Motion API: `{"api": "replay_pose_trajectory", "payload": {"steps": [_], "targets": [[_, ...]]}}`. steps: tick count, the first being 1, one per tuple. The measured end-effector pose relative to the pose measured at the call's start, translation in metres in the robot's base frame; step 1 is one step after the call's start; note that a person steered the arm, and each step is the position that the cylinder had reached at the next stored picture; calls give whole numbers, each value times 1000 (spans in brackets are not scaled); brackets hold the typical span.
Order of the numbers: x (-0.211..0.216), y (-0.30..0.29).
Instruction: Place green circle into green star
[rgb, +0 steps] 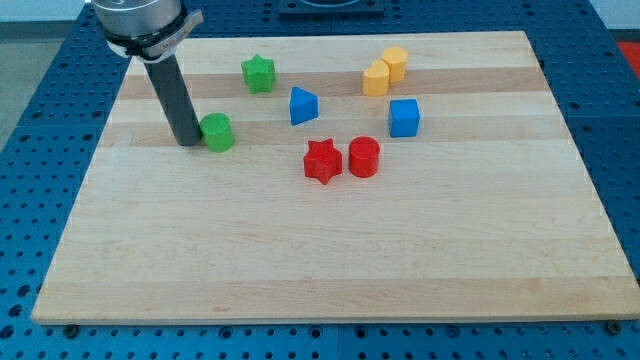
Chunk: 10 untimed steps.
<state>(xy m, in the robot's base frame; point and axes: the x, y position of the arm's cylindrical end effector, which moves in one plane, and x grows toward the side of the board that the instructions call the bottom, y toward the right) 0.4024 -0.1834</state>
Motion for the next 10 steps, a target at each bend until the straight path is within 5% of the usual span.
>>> {"api": "replay_pose_trajectory", "payload": {"steps": [1, 4, 5, 8, 10], "targets": [[46, 3], [-5, 26], [-64, 26], [-77, 26], [-66, 80]]}}
